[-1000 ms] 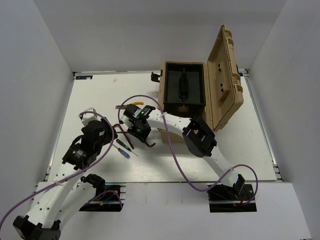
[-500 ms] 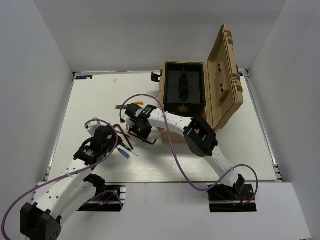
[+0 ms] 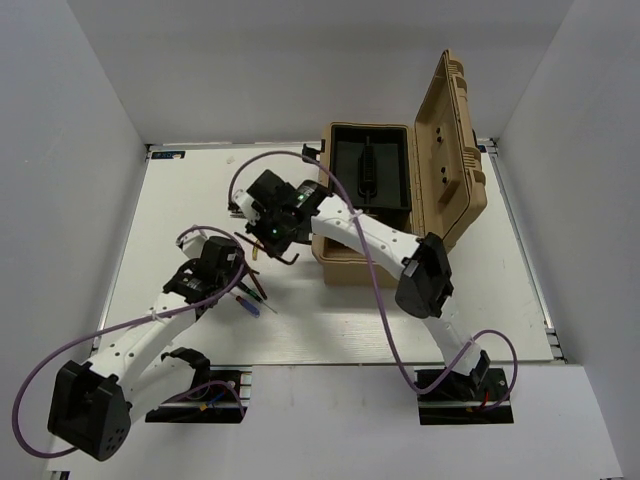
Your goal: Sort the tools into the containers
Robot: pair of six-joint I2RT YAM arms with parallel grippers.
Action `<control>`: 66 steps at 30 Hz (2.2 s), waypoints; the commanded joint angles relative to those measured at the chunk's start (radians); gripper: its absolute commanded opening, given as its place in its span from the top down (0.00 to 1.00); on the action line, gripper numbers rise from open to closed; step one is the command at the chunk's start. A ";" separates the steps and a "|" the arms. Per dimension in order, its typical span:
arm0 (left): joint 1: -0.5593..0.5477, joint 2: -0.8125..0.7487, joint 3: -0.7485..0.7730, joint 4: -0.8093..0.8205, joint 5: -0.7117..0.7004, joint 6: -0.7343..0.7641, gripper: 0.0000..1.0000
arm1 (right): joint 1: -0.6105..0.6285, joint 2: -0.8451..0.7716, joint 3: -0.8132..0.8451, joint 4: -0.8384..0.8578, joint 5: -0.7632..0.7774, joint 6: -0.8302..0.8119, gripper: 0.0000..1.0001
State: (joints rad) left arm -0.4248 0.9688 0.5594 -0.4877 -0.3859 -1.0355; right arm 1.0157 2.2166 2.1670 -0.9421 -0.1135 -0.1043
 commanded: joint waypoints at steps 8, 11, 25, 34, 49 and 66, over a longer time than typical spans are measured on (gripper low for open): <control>0.009 -0.111 0.036 0.008 -0.056 0.051 0.49 | -0.089 -0.129 0.160 0.123 0.159 0.097 1.00; 0.009 -0.067 0.046 0.046 -0.047 0.072 0.49 | -0.127 -0.143 0.186 0.152 0.259 0.159 1.00; 0.009 0.217 0.111 0.165 0.007 0.123 0.43 | -0.394 -0.187 0.083 0.261 0.483 0.285 1.00; 0.009 0.361 0.198 0.176 0.009 0.155 0.37 | -0.451 -0.137 0.036 0.250 0.324 0.324 1.00; 0.018 0.525 0.247 0.093 -0.031 0.166 0.47 | -0.456 -0.182 0.013 0.218 0.218 0.333 0.66; 0.018 0.596 0.237 0.113 0.005 0.184 0.75 | -0.454 -0.262 -0.098 0.238 0.167 0.347 0.66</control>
State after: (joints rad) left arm -0.4129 1.5581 0.7906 -0.3676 -0.3958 -0.8551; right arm 0.5629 2.0094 2.0766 -0.7307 0.0662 0.2329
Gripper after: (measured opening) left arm 0.284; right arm 0.340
